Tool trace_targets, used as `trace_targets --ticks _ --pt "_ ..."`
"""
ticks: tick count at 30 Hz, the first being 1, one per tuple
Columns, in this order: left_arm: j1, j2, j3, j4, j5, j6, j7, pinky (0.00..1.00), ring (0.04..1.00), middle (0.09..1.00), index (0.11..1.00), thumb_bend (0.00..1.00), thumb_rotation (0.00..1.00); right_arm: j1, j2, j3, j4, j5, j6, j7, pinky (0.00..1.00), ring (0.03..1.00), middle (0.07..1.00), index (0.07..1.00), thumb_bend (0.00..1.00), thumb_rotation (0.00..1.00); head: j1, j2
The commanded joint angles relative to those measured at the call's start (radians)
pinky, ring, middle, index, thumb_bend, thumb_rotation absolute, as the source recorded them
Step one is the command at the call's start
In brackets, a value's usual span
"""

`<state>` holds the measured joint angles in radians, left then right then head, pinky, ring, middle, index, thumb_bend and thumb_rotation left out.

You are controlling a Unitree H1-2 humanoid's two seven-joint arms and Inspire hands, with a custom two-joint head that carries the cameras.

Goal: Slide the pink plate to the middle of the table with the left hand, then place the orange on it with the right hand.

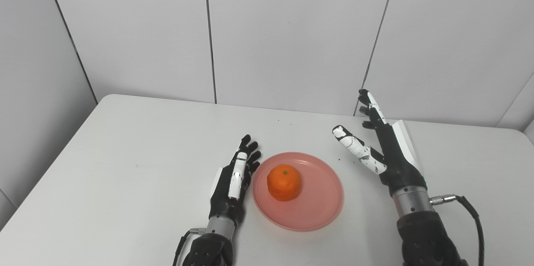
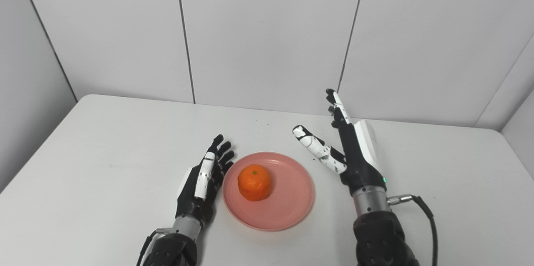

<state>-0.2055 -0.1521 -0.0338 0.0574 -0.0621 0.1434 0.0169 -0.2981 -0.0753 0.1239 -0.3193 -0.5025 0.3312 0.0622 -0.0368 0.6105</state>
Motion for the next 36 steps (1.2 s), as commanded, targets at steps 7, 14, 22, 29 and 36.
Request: trace_targets --ticks 7,14,22,29,36 --pt "-0.005 0.029 0.004 0.002 -0.002 -0.015 -0.020 0.95 0.942 0.952 0.950 0.37 1.00 0.061 0.103 -0.095 0.059 0.213 -0.117 -0.101 0.90 0.926 0.961 0.973 0.76 1.00 -0.022 0.000" --pt "0.011 0.043 -0.009 -0.036 0.016 -0.078 -0.028 0.96 0.957 0.970 0.959 0.37 1.00 0.088 0.154 -0.142 0.104 0.329 -0.071 -0.105 0.99 0.955 0.982 0.988 0.73 1.00 -0.048 0.000" --pt "0.027 0.066 -0.032 -0.069 0.057 -0.100 -0.029 1.00 0.998 1.000 1.000 0.36 1.00 0.115 0.190 -0.158 0.066 0.486 0.026 -0.072 1.00 1.000 1.000 1.000 0.67 1.00 -0.051 0.007" --pt "0.035 0.066 -0.036 -0.090 0.056 -0.086 -0.027 1.00 1.000 1.000 1.000 0.35 1.00 0.129 0.207 -0.145 0.011 0.534 0.106 -0.078 1.00 1.000 1.000 1.000 0.43 1.00 -0.047 0.008" --pt "0.042 0.068 -0.041 -0.110 0.053 -0.067 -0.032 1.00 1.000 1.000 1.000 0.34 1.00 0.136 0.220 -0.130 0.001 0.546 0.111 -0.086 1.00 1.000 1.000 1.000 0.34 1.00 -0.044 0.008"
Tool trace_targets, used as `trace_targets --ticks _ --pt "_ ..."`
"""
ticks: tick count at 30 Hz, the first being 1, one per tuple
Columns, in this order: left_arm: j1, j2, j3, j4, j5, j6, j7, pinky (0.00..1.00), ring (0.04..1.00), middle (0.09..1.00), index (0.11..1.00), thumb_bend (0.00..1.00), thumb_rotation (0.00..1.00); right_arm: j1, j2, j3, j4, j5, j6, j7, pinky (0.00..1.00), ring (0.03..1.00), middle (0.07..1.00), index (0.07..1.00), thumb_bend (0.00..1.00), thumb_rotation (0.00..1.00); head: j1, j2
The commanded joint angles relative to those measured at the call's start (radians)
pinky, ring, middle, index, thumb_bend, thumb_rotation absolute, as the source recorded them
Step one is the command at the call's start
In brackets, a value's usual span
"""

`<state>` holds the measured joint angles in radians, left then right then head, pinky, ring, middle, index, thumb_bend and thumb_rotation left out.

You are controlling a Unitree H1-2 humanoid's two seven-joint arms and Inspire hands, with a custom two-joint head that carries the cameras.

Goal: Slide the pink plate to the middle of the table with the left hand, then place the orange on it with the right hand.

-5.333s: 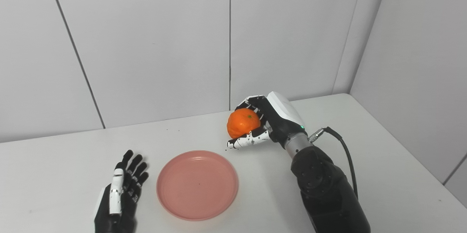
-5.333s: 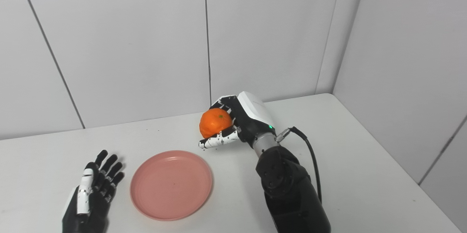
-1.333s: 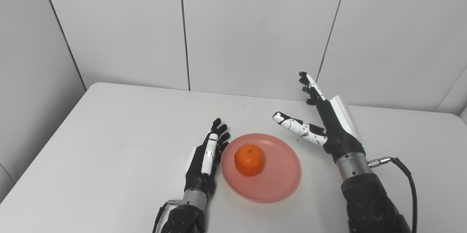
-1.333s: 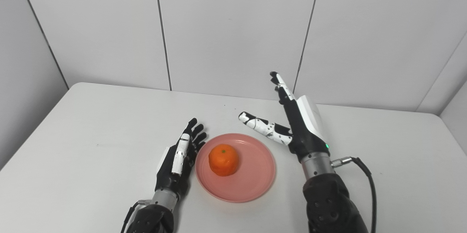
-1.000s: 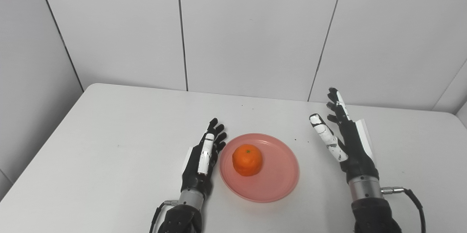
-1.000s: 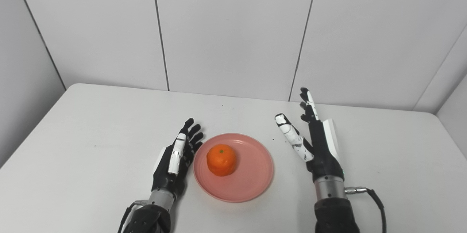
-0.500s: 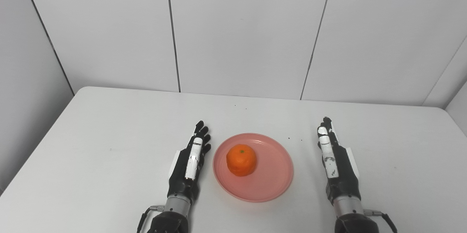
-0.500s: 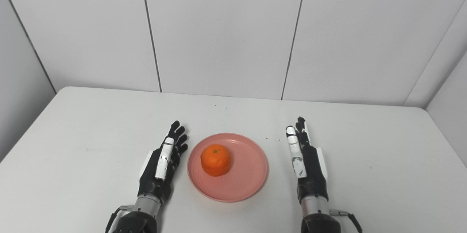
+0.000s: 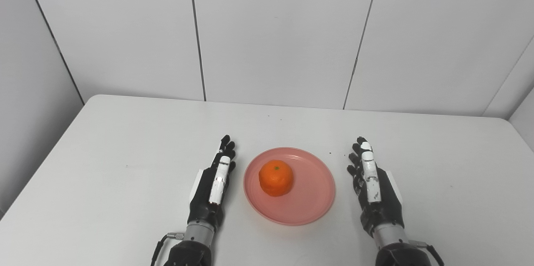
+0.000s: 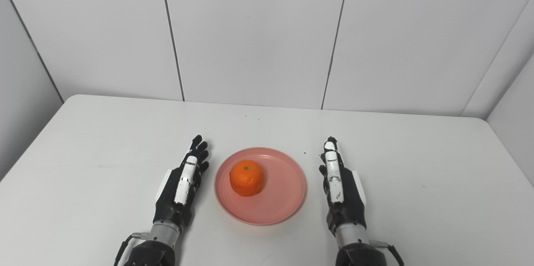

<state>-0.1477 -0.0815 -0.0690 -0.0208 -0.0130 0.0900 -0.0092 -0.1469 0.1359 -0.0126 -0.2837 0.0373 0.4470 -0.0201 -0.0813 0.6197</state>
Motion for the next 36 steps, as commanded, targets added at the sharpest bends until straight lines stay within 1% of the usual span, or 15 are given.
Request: trace_targets --ticks 1,5,10,16,22,29,31,36 --pt "-0.015 -0.002 -0.006 -0.033 0.003 -0.013 -0.006 1.00 1.000 1.000 1.000 0.35 1.00 -0.015 0.010 0.007 -0.035 0.006 -0.003 -0.005 1.00 1.000 1.000 1.000 0.34 1.00 0.000 -0.001" --pt "-0.014 -0.002 -0.004 -0.036 -0.005 -0.012 -0.009 1.00 1.000 1.000 1.000 0.34 1.00 -0.012 0.018 0.008 -0.031 0.010 -0.009 -0.014 1.00 1.000 1.000 1.000 0.33 1.00 0.000 0.002" --pt "-0.015 -0.001 -0.003 -0.037 -0.005 -0.009 -0.010 1.00 1.000 1.000 1.000 0.34 1.00 -0.009 0.018 0.011 -0.017 0.013 -0.039 -0.015 1.00 1.000 1.000 1.000 0.31 1.00 0.001 0.003" --pt "-0.016 -0.002 -0.002 -0.038 -0.009 -0.009 -0.011 1.00 1.000 1.000 1.000 0.35 1.00 -0.009 0.015 0.013 -0.002 0.011 -0.056 -0.015 1.00 1.000 1.000 1.000 0.32 1.00 0.004 0.003" --pt "-0.014 0.002 -0.003 -0.044 -0.008 -0.002 -0.014 1.00 1.000 1.000 1.000 0.35 1.00 -0.010 0.019 0.012 0.020 0.007 -0.085 -0.021 1.00 1.000 1.000 1.000 0.31 1.00 0.001 0.001" --pt "-0.013 0.000 0.003 -0.044 -0.012 0.000 -0.012 1.00 1.000 1.000 1.000 0.35 1.00 -0.008 0.015 0.020 0.048 -0.012 -0.120 -0.037 1.00 1.000 1.000 1.000 0.30 1.00 -0.001 0.000" --pt "-0.014 -0.001 0.006 -0.040 -0.017 0.001 -0.013 1.00 1.000 1.000 1.000 0.34 1.00 -0.007 0.015 0.022 0.056 -0.020 -0.126 -0.042 1.00 0.997 1.000 1.000 0.30 1.00 -0.002 -0.008" --pt "-0.015 0.001 0.012 -0.036 -0.020 0.003 -0.017 1.00 1.000 1.000 1.000 0.33 1.00 -0.003 0.011 0.030 0.077 -0.045 -0.150 -0.053 1.00 0.985 1.000 1.000 0.30 1.00 -0.005 -0.012"
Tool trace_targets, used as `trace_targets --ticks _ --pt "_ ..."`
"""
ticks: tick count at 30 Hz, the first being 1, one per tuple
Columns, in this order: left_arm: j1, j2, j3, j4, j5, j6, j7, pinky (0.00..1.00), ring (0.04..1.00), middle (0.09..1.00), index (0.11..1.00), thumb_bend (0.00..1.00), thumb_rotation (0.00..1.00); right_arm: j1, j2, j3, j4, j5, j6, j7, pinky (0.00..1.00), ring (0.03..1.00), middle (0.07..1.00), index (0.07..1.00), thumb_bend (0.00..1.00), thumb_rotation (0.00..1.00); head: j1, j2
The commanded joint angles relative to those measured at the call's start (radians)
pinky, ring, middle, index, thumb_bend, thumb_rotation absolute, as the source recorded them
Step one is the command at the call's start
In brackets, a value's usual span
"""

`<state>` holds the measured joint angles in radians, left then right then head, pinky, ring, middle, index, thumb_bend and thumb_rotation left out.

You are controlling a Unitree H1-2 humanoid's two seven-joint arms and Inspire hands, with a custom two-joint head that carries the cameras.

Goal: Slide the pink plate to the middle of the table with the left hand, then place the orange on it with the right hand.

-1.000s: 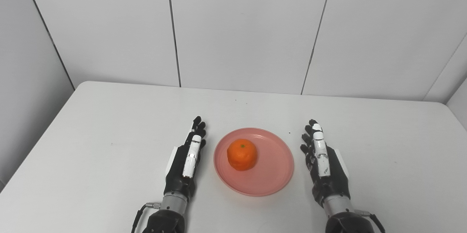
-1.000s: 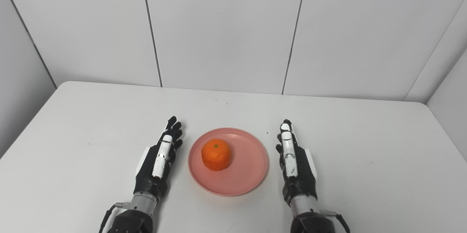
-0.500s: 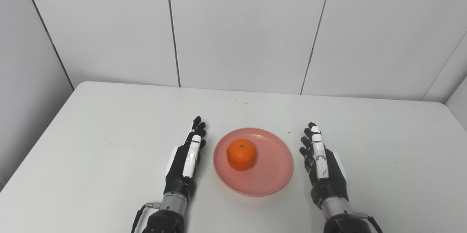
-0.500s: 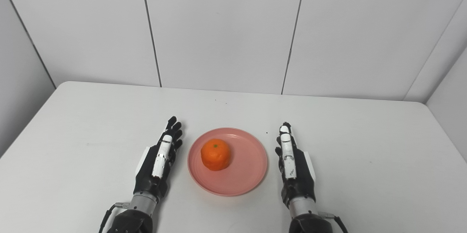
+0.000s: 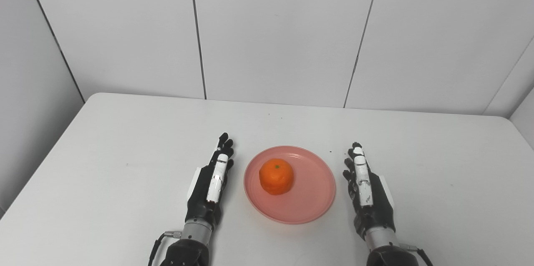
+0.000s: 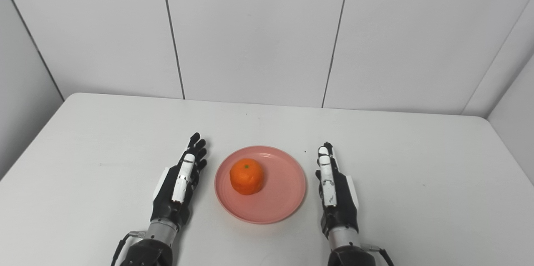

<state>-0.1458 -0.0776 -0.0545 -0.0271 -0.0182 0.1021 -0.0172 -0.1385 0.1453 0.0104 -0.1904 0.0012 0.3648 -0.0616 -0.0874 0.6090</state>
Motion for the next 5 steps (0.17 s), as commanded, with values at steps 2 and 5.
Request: trace_targets --ticks 2,5 --pt "-0.017 -0.006 0.001 -0.030 -0.025 -0.007 -0.012 1.00 1.000 1.000 1.000 0.33 1.00 -0.010 0.003 0.006 -0.010 -0.014 -0.074 -0.013 1.00 0.984 1.000 1.000 0.30 1.00 0.001 -0.001" --pt "-0.016 -0.005 0.001 -0.033 -0.024 -0.003 -0.012 1.00 1.000 1.000 1.000 0.33 1.00 -0.009 0.001 0.005 -0.002 -0.023 -0.085 -0.012 1.00 0.982 1.000 1.000 0.30 1.00 0.007 0.003"
